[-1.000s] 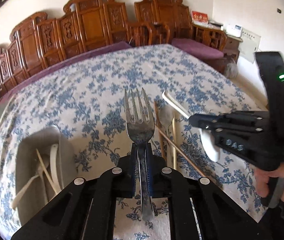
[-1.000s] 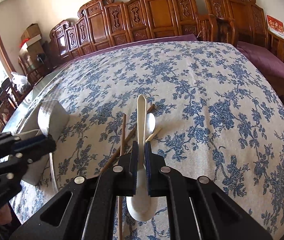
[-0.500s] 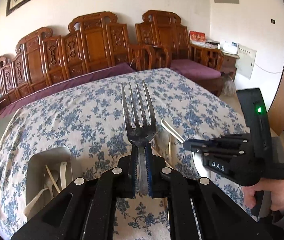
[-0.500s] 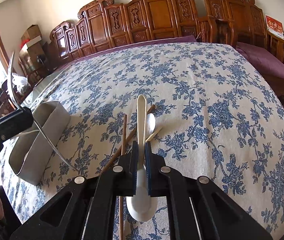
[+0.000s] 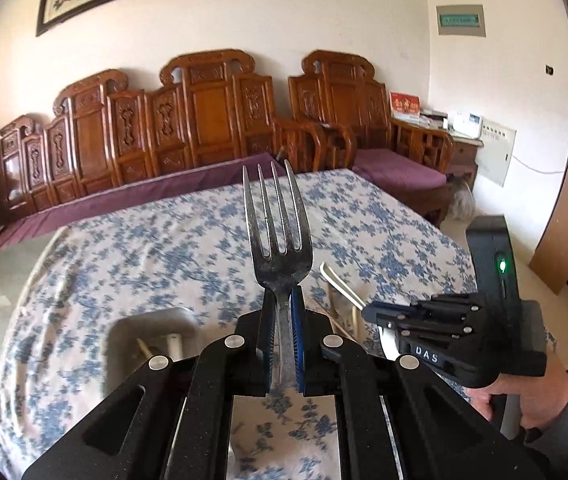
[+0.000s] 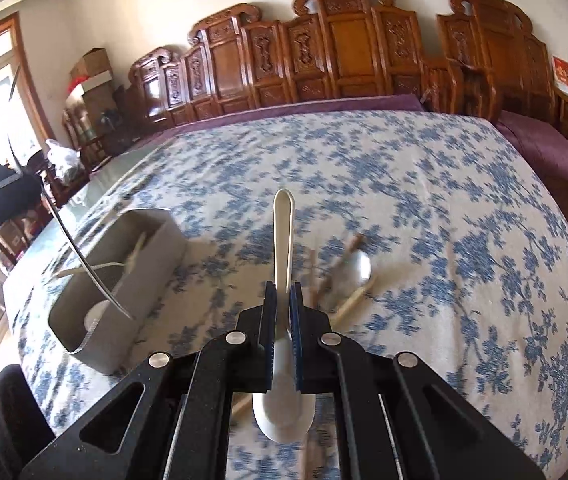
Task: Organize utensils
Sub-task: 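Lift the metal fork with the left gripper toward the grey tray, then lower the metal fork into the grey tray and open the left gripper, then carry the white plastic spoon into the grey tray and open the right gripper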
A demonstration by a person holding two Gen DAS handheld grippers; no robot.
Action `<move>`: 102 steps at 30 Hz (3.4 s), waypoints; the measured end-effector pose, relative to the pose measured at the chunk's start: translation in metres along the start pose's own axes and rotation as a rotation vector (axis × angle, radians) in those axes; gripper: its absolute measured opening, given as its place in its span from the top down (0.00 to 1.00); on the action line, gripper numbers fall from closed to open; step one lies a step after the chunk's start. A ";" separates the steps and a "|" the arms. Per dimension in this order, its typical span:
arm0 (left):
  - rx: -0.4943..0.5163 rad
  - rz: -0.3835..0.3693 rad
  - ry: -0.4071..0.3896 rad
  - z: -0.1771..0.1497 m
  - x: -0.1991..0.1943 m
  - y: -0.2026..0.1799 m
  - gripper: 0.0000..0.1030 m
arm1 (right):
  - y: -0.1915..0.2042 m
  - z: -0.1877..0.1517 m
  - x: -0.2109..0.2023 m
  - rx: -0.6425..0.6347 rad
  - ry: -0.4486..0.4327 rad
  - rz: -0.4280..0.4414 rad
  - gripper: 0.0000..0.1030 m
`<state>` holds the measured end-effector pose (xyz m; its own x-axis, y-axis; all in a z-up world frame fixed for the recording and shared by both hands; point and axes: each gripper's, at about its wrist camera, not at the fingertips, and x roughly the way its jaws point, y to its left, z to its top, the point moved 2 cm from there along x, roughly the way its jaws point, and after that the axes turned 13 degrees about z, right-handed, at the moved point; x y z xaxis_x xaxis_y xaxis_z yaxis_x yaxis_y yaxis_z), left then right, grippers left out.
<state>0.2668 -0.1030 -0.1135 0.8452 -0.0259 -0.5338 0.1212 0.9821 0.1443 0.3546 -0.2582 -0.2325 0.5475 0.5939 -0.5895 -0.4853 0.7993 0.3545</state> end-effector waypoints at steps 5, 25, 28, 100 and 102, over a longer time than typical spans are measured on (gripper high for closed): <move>-0.039 0.039 -0.023 0.002 -0.025 0.035 0.94 | 0.029 0.001 0.002 -0.050 -0.001 0.037 0.92; -0.052 0.167 0.109 -0.061 -0.011 0.095 0.94 | 0.054 -0.003 0.006 -0.094 0.012 0.059 0.92; -0.028 0.173 0.126 -0.066 -0.003 0.092 0.94 | 0.054 -0.003 0.006 -0.093 0.011 0.059 0.92; -0.101 0.121 0.261 -0.051 0.049 0.136 0.82 | 0.080 -0.012 0.027 -0.087 0.060 0.102 0.92; -0.123 0.125 0.267 -0.057 0.050 0.146 0.82 | 0.084 -0.008 0.027 -0.082 0.054 0.111 0.92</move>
<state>0.2965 0.0499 -0.1667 0.6811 0.1308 -0.7204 -0.0527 0.9901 0.1300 0.3229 -0.1754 -0.2245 0.4512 0.6707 -0.5887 -0.5959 0.7175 0.3608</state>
